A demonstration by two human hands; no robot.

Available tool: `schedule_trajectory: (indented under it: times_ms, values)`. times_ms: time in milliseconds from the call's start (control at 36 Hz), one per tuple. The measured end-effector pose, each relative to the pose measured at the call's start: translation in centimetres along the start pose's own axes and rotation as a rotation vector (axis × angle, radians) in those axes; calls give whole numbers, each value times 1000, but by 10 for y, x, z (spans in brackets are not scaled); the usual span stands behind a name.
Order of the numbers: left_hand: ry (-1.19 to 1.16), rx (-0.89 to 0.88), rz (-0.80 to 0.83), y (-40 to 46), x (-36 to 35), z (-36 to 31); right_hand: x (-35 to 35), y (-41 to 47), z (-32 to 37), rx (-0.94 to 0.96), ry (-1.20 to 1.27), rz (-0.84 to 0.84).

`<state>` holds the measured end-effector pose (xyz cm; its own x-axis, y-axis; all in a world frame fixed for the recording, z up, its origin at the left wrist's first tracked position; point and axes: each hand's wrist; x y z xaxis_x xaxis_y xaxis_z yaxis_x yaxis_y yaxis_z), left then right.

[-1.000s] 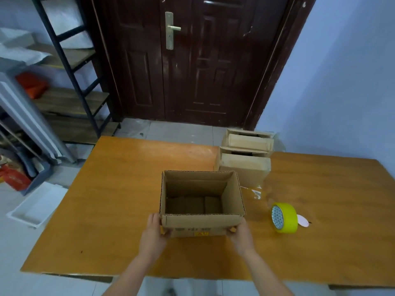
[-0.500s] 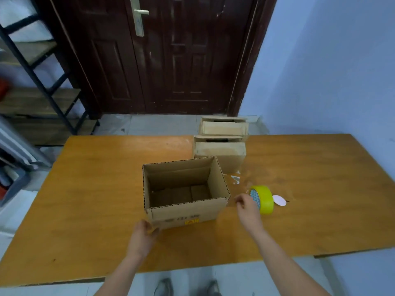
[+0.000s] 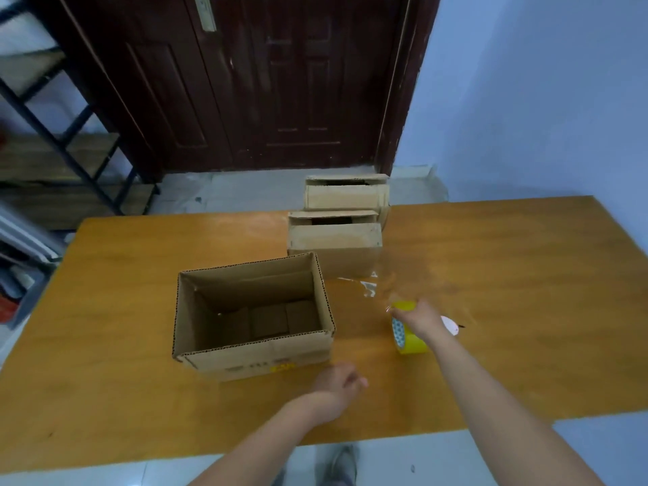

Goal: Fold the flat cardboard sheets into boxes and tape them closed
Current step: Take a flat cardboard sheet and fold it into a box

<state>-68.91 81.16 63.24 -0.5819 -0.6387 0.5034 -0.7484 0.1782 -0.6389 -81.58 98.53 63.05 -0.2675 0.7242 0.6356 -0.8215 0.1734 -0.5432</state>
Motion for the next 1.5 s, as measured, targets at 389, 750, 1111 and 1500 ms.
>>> schedule_trajectory:
  times_ms: [389,750,1111,1500]
  values:
    - [-1005,393,-133,135,-9,-82,23,-11,-29,118,39,35]
    - [-1064,581,-137,171,-3,-106,17,-11,-40,219,134,44]
    - [-1296,306,-24,134,6,-147,70,-48,-48,373,154,-145]
    - [-1124,-265,-454,15,90,-152,90,-113,-1,744,283,-139]
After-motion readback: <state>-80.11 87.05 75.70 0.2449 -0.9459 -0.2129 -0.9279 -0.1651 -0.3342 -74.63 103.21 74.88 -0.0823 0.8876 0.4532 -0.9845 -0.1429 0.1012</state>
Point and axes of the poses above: each hand's wrist, its own y-axis towards the middle knuckle, its own x-axis out of the back of the hand, z = x × y, and after that the axes turned 3 degrees about y, right-handed
